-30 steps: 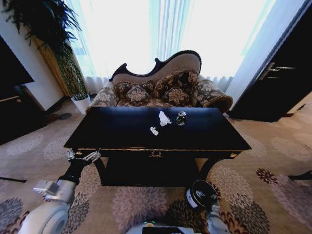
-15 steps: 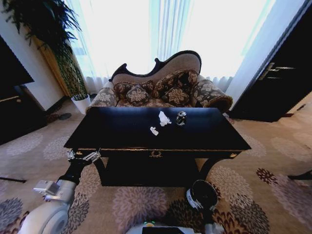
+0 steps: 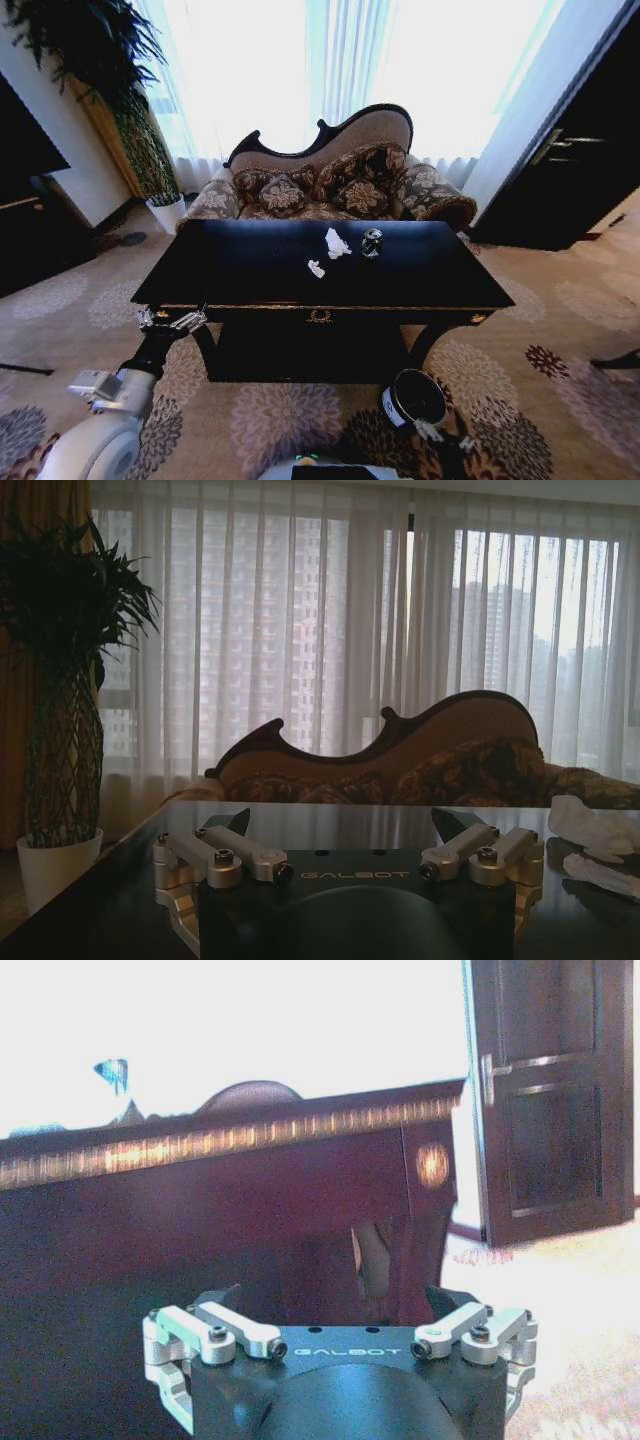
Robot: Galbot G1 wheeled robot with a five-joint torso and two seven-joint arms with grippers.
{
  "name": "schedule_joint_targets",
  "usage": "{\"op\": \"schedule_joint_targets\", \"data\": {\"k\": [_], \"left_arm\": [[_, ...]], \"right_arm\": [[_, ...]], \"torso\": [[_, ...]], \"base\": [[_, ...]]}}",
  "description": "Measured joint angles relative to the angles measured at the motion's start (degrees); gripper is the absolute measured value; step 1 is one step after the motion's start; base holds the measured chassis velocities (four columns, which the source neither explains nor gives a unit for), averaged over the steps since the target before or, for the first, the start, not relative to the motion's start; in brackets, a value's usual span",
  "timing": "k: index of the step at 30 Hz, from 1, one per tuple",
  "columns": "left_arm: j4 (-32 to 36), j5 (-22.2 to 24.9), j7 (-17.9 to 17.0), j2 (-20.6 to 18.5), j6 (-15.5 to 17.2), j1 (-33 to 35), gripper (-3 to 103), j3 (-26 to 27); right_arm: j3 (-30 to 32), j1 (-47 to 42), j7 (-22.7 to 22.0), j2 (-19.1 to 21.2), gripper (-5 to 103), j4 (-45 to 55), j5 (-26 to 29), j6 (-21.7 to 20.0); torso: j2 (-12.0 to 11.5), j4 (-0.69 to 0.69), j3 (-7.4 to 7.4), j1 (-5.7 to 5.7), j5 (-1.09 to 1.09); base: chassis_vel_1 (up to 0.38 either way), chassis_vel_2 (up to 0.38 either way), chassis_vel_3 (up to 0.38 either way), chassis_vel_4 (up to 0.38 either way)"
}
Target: Move to the front of the table and place the trash on the table into the trash bin.
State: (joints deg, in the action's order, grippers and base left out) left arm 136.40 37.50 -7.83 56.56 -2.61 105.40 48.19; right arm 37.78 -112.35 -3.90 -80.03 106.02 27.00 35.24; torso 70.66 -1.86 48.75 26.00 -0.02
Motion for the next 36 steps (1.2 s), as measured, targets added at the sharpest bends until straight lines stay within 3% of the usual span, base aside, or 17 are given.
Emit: {"op": "schedule_joint_targets", "data": {"k": [8,12,14,16,18,21,28,31,36], "left_arm": [[0.0,0.0,0.0,0.0,0.0,0.0,100,0.0],[0.0,0.0,0.0,0.0,0.0,0.0,100,0.0],[0.0,0.0,0.0,0.0,0.0,0.0,100,0.0],[0.0,0.0,0.0,0.0,0.0,0.0,100,0.0],[0.0,0.0,0.0,0.0,0.0,0.0,100,0.0],[0.0,0.0,0.0,0.0,0.0,0.0,100,0.0],[0.0,0.0,0.0,0.0,0.0,0.0,100,0.0],[0.0,0.0,0.0,0.0,0.0,0.0,100,0.0],[0.0,0.0,0.0,0.0,0.0,0.0,100,0.0]], "right_arm": [[4.4,0.1,-1.6,1.7,100,11.8,1.3,-7.8],[6.2,4.1,-2.5,4.9,100,17.9,2.5,-16.3],[6.1,5.3,-2.7,5.7,100,18.6,2.5,-18.1],[4.3,9.5,-3.1,8.6,100,19.6,1.8,-22.1],[3.6,10.9,-3.2,9.7,100,19.9,1.6,-23.1],[1.2,16.7,-4.4,16.4,100,20.6,1.3,-28.1],[0.3,20.6,-6.2,24.0,100,22.6,2.4,-35.2],[-3.9,25.9,-8.2,29.6,100,20.6,5.7,-40.0],[-8.5,31.1,-9.8,34.3,100,16.7,9.7,-42.5]], "torso": [[0.0,0.0,0.0,0.0,0.01],[0.0,0.0,0.0,0.01,0.0],[0.0,0.0,0.0,0.01,0.01],[0.0,-0.01,0.0,0.0,0.02],[0.0,0.0,0.0,0.01,0.02],[0.0,0.02,0.01,0.02,0.01],[0.0,-0.02,0.0,0.01,0.0],[0.0,0.01,0.01,0.01,0.0],[0.0,0.0,0.01,0.02,0.0]], "base": [[0.0,0.0,0.0,0.0],[0.0,0.0,0.0,0.0],[0.0,0.0,0.0,0.0],[0.0,0.0,0.0,0.0],[0.0,0.0,0.0,0.0],[0.0,0.0,0.0,0.0],[0.0,0.0,0.0,0.0],[0.0,0.0,0.0,0.0],[0.0,0.0,0.0,0.0]]}}
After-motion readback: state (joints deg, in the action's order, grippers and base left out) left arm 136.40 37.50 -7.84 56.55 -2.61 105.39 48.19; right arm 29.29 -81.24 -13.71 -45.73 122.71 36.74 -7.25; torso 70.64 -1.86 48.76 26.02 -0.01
